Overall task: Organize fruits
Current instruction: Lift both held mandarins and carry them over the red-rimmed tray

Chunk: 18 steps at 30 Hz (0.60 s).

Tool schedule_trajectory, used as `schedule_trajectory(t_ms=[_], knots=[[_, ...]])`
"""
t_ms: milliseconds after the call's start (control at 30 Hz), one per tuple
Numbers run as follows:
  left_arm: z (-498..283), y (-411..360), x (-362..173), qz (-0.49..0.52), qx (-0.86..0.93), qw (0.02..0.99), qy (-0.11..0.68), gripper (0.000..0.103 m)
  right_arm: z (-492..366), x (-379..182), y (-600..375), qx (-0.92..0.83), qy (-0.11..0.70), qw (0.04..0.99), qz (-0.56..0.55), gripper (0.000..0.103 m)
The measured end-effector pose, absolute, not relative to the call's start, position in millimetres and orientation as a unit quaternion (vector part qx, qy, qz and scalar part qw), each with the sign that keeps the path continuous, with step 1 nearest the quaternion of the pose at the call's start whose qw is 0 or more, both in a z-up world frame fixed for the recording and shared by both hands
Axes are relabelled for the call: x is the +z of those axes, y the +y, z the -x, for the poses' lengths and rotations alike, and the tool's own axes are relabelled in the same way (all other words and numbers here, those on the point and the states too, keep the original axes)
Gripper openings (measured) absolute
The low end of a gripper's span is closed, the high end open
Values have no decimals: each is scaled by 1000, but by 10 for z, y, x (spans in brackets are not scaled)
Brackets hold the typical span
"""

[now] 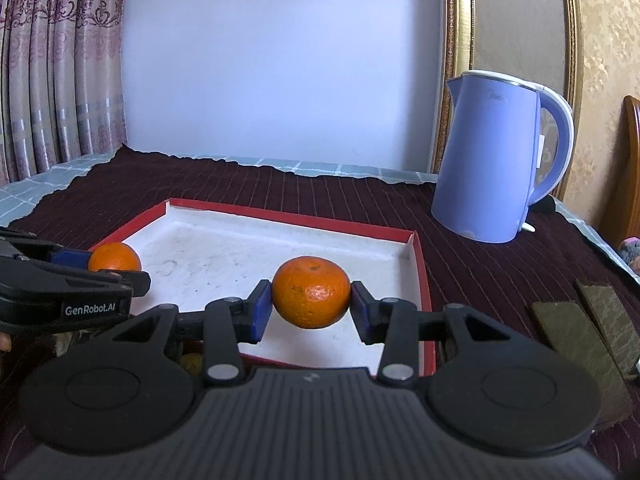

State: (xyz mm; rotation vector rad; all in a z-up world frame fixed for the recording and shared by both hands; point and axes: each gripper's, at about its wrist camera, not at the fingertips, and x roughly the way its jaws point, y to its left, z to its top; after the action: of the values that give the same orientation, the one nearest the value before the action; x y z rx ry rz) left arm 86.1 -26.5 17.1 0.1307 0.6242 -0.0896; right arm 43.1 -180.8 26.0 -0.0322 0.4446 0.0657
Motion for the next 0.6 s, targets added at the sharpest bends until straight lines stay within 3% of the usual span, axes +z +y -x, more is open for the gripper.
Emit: schedule_trajectory(t_ms=[600], knots=[[-1223, -353, 110, -84, -23, 943, 321, 41, -777, 232, -1837, 27, 241, 970, 22, 39]])
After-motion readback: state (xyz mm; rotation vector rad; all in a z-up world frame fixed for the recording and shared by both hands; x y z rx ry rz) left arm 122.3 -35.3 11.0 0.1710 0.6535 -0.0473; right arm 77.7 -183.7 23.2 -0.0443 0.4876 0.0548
